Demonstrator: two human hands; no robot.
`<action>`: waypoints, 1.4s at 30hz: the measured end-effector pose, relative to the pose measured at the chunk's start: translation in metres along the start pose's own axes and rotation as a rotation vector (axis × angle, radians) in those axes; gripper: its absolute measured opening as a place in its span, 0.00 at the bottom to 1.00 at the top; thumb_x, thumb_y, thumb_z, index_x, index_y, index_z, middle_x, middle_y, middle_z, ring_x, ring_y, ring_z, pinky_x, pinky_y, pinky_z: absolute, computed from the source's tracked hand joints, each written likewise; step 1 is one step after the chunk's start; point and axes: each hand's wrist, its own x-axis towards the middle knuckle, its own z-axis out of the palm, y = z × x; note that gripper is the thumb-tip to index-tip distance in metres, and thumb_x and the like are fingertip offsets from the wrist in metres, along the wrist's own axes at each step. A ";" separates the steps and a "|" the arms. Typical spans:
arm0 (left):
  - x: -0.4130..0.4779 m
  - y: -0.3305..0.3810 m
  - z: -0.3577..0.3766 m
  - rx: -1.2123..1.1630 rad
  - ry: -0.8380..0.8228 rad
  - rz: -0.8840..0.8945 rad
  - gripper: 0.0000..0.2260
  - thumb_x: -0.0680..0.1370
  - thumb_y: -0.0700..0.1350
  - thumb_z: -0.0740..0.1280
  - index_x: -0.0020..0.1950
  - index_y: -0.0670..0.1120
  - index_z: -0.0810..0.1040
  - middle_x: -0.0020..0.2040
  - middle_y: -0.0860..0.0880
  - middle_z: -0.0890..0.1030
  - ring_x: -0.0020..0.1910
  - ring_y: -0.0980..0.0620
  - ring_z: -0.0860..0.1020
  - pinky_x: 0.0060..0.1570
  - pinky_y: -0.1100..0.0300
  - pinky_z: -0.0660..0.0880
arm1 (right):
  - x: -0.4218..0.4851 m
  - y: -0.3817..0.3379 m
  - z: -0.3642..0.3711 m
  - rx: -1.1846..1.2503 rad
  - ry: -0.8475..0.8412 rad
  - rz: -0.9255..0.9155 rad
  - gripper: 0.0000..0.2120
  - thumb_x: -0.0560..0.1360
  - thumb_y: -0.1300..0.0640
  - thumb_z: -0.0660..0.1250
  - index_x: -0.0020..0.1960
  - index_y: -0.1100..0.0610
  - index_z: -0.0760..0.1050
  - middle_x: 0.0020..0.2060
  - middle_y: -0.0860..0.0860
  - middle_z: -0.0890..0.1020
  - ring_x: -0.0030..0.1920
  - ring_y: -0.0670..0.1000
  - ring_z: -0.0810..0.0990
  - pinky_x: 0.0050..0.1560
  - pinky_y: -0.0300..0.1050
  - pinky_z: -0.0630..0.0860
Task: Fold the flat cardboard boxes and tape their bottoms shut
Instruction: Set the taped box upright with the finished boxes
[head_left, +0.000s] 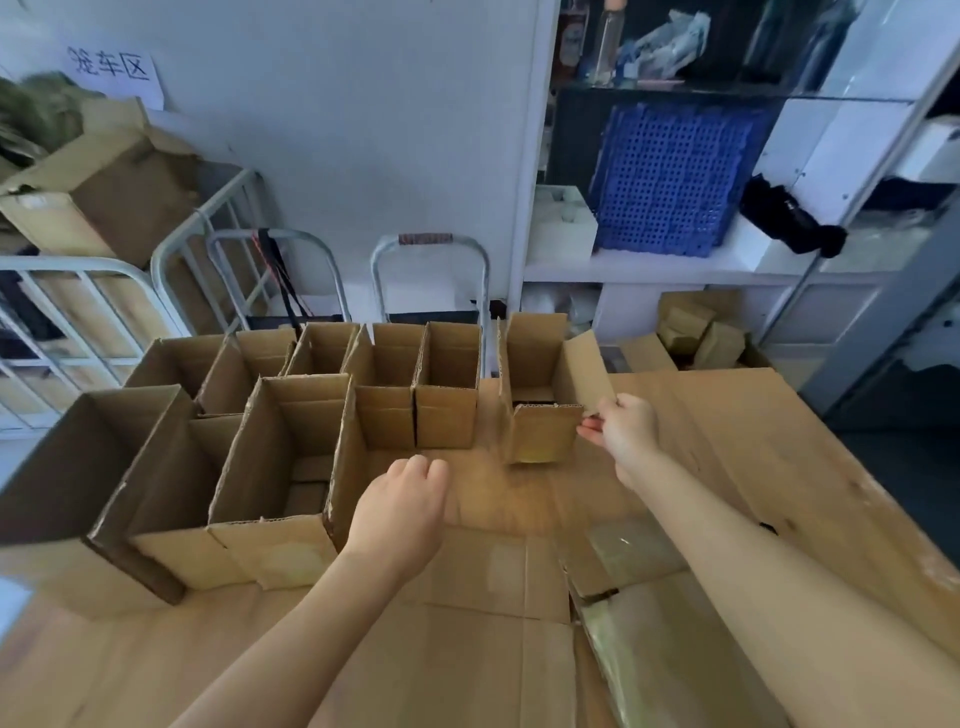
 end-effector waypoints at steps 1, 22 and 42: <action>0.003 -0.002 0.003 0.009 0.007 0.011 0.11 0.67 0.36 0.69 0.41 0.47 0.69 0.36 0.50 0.72 0.35 0.48 0.73 0.28 0.60 0.64 | 0.006 0.000 0.004 -0.002 -0.004 0.009 0.10 0.82 0.64 0.56 0.43 0.64 0.71 0.42 0.60 0.74 0.38 0.52 0.76 0.39 0.44 0.80; -0.041 0.008 0.014 -0.052 -0.053 -0.055 0.06 0.75 0.38 0.62 0.45 0.46 0.66 0.42 0.49 0.70 0.44 0.46 0.73 0.33 0.57 0.65 | -0.090 0.012 -0.020 -0.256 -0.151 0.063 0.06 0.79 0.63 0.64 0.50 0.61 0.79 0.44 0.56 0.83 0.45 0.53 0.84 0.50 0.49 0.83; -0.174 0.013 0.035 -0.317 -0.345 -0.539 0.06 0.79 0.45 0.57 0.46 0.45 0.63 0.43 0.47 0.72 0.43 0.46 0.71 0.39 0.56 0.69 | -0.252 0.114 -0.055 -0.466 -0.353 0.401 0.04 0.75 0.68 0.61 0.48 0.66 0.73 0.59 0.63 0.77 0.49 0.56 0.78 0.58 0.55 0.78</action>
